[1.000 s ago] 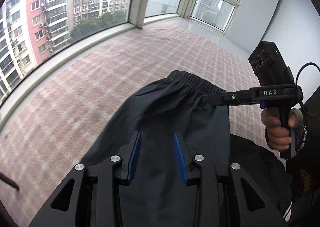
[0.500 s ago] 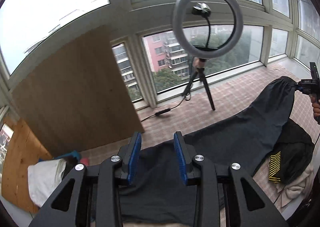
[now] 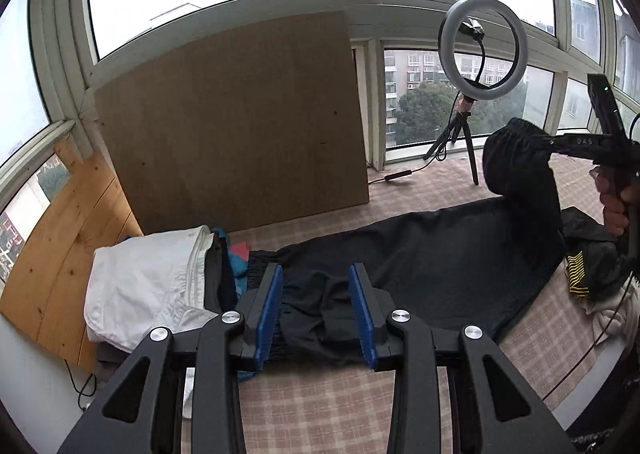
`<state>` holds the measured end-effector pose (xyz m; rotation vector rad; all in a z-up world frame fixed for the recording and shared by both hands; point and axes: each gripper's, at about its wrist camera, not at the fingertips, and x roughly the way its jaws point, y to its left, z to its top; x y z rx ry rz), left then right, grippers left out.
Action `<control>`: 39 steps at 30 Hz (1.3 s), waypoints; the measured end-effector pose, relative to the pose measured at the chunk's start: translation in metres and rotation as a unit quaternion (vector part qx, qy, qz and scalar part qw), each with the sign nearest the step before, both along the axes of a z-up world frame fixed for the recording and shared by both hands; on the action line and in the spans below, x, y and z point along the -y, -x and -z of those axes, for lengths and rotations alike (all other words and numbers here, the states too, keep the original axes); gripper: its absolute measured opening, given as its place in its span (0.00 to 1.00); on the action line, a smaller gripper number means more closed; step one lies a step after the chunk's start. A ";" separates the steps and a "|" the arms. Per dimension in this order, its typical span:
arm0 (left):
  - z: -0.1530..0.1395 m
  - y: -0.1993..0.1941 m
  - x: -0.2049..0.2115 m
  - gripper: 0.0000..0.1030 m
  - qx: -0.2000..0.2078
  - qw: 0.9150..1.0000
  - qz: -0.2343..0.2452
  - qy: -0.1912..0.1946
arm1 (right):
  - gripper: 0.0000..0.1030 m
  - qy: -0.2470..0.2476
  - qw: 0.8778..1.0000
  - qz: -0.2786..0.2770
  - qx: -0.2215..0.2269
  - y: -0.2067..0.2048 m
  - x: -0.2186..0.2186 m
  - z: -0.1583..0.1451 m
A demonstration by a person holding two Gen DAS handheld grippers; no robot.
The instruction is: Fold clothes
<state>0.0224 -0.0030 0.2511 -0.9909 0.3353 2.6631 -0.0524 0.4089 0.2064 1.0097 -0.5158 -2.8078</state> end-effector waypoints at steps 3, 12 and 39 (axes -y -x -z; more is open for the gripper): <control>0.006 -0.006 0.038 0.32 0.011 1.000 -0.013 -0.001 | 0.18 -0.017 0.999 -0.026 0.024 0.033 0.091 0.039; 0.030 -0.025 0.117 0.32 0.045 0.998 -0.033 -0.010 | 0.18 -0.086 0.992 -0.052 0.077 0.088 0.247 0.123; 0.075 0.020 0.100 0.32 0.065 0.994 0.033 -0.082 | 0.43 0.106 0.981 -0.149 0.057 0.046 0.216 0.063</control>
